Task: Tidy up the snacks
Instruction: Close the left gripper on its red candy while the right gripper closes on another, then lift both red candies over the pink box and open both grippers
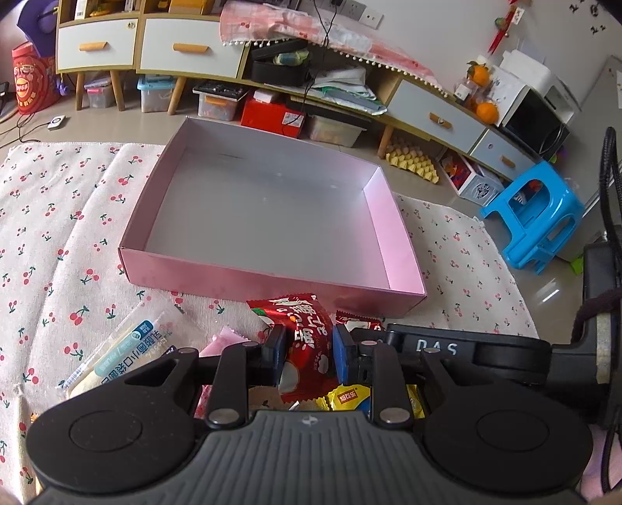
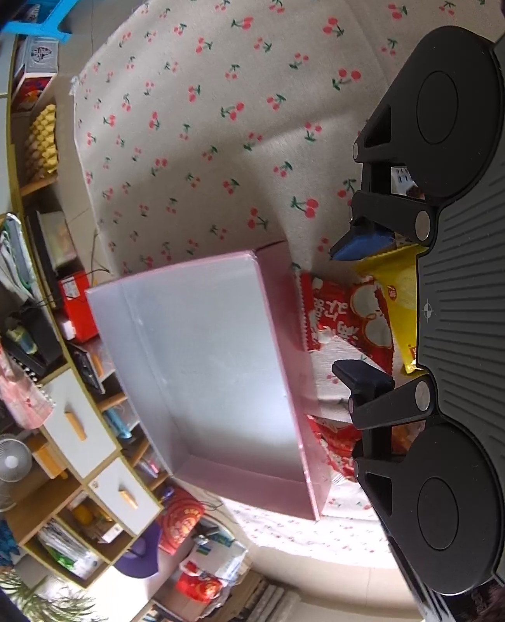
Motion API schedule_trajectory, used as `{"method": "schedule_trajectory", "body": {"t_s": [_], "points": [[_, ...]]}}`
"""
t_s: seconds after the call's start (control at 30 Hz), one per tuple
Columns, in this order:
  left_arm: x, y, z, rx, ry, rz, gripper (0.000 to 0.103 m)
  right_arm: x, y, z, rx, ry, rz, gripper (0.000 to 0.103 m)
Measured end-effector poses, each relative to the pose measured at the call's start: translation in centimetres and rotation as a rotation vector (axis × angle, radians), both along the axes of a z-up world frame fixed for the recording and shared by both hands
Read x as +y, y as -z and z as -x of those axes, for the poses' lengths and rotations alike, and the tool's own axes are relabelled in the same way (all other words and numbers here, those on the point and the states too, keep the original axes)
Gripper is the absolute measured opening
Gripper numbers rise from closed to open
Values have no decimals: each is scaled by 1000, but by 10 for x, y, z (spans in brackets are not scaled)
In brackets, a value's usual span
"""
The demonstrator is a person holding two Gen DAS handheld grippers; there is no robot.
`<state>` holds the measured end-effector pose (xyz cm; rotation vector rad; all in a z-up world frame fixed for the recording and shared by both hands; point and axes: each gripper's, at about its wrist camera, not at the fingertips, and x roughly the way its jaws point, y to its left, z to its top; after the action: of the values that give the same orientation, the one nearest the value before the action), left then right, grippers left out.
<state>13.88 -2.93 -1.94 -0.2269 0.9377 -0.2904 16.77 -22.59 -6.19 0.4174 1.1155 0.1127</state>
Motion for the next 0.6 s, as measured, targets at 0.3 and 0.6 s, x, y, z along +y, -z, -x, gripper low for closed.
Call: {"method": "schedule_trajectory", "body": {"t_s": [0.3, 0.6], "points": [[3, -2, 2, -3, -9, -2, 23, 10, -5, 6, -24, -15, 85, 34], [9, -11, 3, -31, -26, 21, 23, -1, -34, 14, -36, 11, -38, 34]]}}
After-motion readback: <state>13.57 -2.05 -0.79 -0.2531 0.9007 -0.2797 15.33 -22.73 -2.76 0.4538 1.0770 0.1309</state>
